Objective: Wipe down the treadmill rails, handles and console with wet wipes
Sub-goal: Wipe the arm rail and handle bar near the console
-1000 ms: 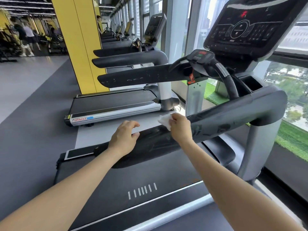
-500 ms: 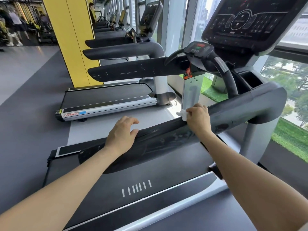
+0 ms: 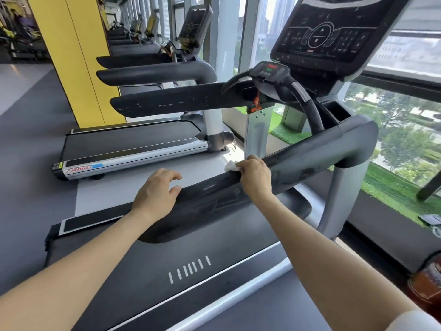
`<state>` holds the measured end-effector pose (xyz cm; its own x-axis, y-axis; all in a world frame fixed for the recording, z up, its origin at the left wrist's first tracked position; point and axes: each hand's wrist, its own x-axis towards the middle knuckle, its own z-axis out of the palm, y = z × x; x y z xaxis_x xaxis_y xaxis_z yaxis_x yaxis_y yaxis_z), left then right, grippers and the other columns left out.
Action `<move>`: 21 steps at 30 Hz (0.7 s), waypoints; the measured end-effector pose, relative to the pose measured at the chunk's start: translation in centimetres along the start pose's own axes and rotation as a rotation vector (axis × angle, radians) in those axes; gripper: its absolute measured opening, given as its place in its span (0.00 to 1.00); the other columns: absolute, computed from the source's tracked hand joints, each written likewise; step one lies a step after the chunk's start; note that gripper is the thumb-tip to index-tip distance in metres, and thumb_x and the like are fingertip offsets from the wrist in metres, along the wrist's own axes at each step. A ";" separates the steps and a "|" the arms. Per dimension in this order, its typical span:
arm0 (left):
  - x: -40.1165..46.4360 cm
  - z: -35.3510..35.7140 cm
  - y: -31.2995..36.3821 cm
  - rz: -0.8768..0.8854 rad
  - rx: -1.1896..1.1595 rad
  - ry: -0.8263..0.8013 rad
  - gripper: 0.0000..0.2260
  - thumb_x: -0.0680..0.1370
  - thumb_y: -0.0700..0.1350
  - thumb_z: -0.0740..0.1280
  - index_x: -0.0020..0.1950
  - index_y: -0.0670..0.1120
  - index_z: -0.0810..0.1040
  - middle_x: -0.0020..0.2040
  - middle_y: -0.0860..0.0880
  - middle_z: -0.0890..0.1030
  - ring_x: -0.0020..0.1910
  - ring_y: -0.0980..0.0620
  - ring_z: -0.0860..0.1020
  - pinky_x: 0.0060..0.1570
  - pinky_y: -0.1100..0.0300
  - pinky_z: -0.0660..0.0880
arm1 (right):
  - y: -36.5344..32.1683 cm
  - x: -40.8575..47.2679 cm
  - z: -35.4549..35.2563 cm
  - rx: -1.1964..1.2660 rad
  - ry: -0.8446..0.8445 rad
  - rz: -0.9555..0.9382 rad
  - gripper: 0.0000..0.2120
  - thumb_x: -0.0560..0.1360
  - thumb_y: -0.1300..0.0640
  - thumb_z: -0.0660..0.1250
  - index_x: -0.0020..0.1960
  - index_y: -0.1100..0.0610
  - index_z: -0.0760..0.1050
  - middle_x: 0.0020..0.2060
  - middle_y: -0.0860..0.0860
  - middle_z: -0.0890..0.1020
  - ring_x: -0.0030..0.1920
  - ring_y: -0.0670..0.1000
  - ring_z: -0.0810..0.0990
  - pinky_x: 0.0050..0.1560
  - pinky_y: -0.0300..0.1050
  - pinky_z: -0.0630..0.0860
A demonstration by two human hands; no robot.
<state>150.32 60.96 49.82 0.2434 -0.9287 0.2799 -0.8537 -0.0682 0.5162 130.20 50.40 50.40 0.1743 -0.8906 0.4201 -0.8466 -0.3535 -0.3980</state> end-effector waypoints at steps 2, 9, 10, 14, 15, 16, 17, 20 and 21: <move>-0.4 -0.8 -1.4 0.026 -0.015 -0.011 0.11 0.79 0.42 0.64 0.61 0.47 0.75 0.62 0.49 0.74 0.60 0.49 0.74 0.58 0.54 0.71 | -2.0 -1.3 0.5 0.011 -0.004 -0.001 0.16 0.74 0.70 0.60 0.52 0.57 0.82 0.45 0.53 0.76 0.50 0.56 0.75 0.38 0.41 0.59; -2.7 -3.8 -6.1 0.057 -0.092 -0.084 0.14 0.78 0.46 0.66 0.63 0.46 0.75 0.60 0.49 0.74 0.60 0.51 0.73 0.56 0.59 0.67 | -9.4 -6.1 3.0 0.060 0.022 0.013 0.15 0.73 0.71 0.62 0.49 0.57 0.84 0.43 0.54 0.78 0.45 0.56 0.77 0.40 0.48 0.73; -3.1 -4.0 -6.6 0.060 -0.097 -0.097 0.14 0.78 0.46 0.66 0.63 0.46 0.75 0.60 0.49 0.74 0.59 0.50 0.73 0.56 0.59 0.68 | -10.3 -6.8 3.4 0.066 0.023 0.013 0.15 0.72 0.71 0.63 0.49 0.57 0.84 0.42 0.54 0.78 0.44 0.56 0.77 0.39 0.48 0.72; -4.0 -5.1 -8.0 0.069 -0.112 -0.151 0.14 0.78 0.45 0.66 0.63 0.47 0.74 0.60 0.49 0.74 0.59 0.50 0.74 0.56 0.59 0.69 | -13.5 -9.1 4.4 0.093 0.009 -0.001 0.14 0.73 0.70 0.64 0.50 0.56 0.84 0.42 0.54 0.79 0.44 0.57 0.77 0.38 0.45 0.69; -4.0 -5.3 -8.2 0.067 -0.117 -0.161 0.14 0.78 0.45 0.66 0.63 0.47 0.74 0.61 0.49 0.74 0.58 0.50 0.74 0.57 0.59 0.69 | -14.1 -9.6 4.6 0.104 0.004 -0.010 0.14 0.73 0.69 0.64 0.51 0.56 0.84 0.42 0.54 0.79 0.44 0.57 0.77 0.39 0.45 0.69; -4.0 -5.4 -8.4 0.061 -0.123 -0.171 0.14 0.77 0.45 0.67 0.63 0.47 0.74 0.61 0.49 0.74 0.58 0.50 0.74 0.57 0.58 0.69 | -14.7 -10.0 4.9 0.114 -0.004 -0.019 0.14 0.74 0.69 0.64 0.51 0.56 0.84 0.42 0.54 0.79 0.44 0.57 0.77 0.40 0.46 0.69; -4.1 -5.4 -8.5 0.052 -0.133 -0.186 0.15 0.77 0.45 0.67 0.63 0.47 0.74 0.61 0.48 0.74 0.58 0.50 0.74 0.57 0.58 0.69 | -15.2 -10.4 5.1 0.122 -0.017 -0.028 0.14 0.74 0.68 0.64 0.52 0.56 0.83 0.42 0.54 0.79 0.44 0.57 0.77 0.40 0.45 0.68; -4.6 -5.1 -8.8 0.030 -0.154 -0.225 0.16 0.75 0.45 0.69 0.62 0.46 0.74 0.60 0.48 0.74 0.57 0.50 0.74 0.56 0.58 0.70 | -16.1 -11.0 5.3 0.148 -0.070 -0.049 0.13 0.75 0.66 0.64 0.54 0.55 0.83 0.44 0.53 0.79 0.45 0.55 0.77 0.39 0.42 0.63; -4.8 -5.0 -8.8 0.019 -0.158 -0.231 0.17 0.75 0.45 0.70 0.62 0.46 0.73 0.59 0.48 0.74 0.57 0.50 0.74 0.55 0.59 0.69 | -16.1 -10.9 5.2 0.169 -0.108 -0.048 0.13 0.76 0.66 0.63 0.55 0.56 0.82 0.44 0.53 0.79 0.46 0.55 0.77 0.40 0.41 0.63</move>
<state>159.00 67.86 47.95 0.1015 -0.9889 0.1083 -0.7702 -0.0092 0.6377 144.54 64.37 48.00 0.2733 -0.8938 0.3557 -0.7413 -0.4313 -0.5143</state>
